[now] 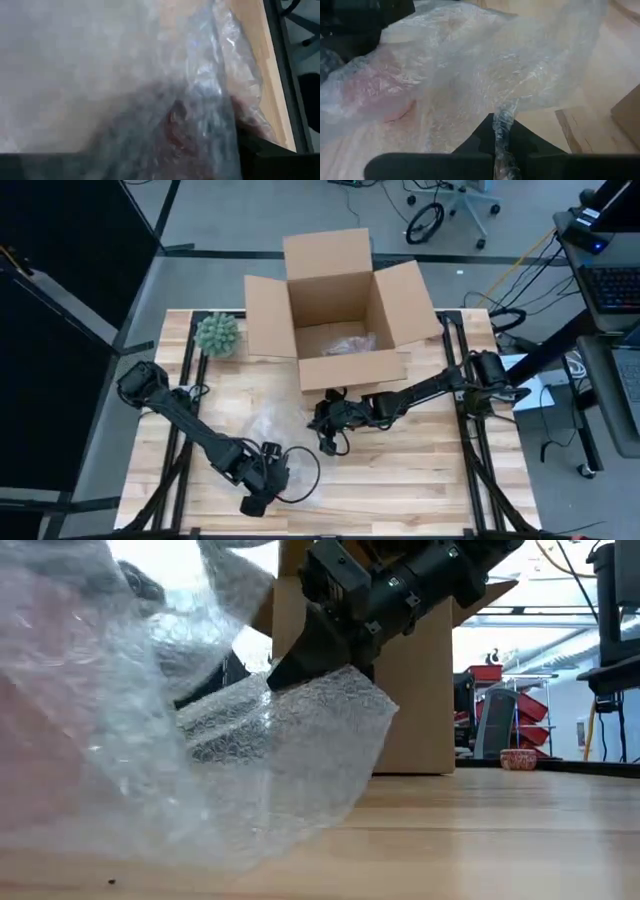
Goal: Wrap mug
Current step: Wrap the pink mug with bubble wrap
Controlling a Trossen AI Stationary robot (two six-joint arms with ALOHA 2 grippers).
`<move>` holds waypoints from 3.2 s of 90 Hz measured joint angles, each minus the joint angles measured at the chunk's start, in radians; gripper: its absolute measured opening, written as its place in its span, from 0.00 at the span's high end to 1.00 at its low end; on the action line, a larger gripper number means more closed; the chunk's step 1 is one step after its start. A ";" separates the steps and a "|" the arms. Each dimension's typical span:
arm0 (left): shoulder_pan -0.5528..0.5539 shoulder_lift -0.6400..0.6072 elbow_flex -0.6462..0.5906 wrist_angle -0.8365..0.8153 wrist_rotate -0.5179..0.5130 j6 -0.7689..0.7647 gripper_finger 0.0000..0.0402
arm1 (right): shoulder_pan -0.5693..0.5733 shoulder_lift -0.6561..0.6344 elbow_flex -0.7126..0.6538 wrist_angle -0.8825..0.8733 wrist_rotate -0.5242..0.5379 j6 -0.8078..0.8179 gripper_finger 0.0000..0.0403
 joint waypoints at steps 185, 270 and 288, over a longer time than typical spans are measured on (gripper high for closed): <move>0.004 -0.090 0.049 -0.149 -0.155 -0.078 0.54 | 0.005 0.000 0.000 0.000 -0.004 0.004 1.00; 0.048 -0.010 -0.093 0.154 -0.141 -0.042 0.54 | 0.045 0.001 0.000 0.164 -0.034 -0.061 1.00; 0.047 -0.017 -0.052 0.097 -0.144 -0.034 0.54 | 0.084 0.001 0.056 0.178 -0.056 -0.090 1.00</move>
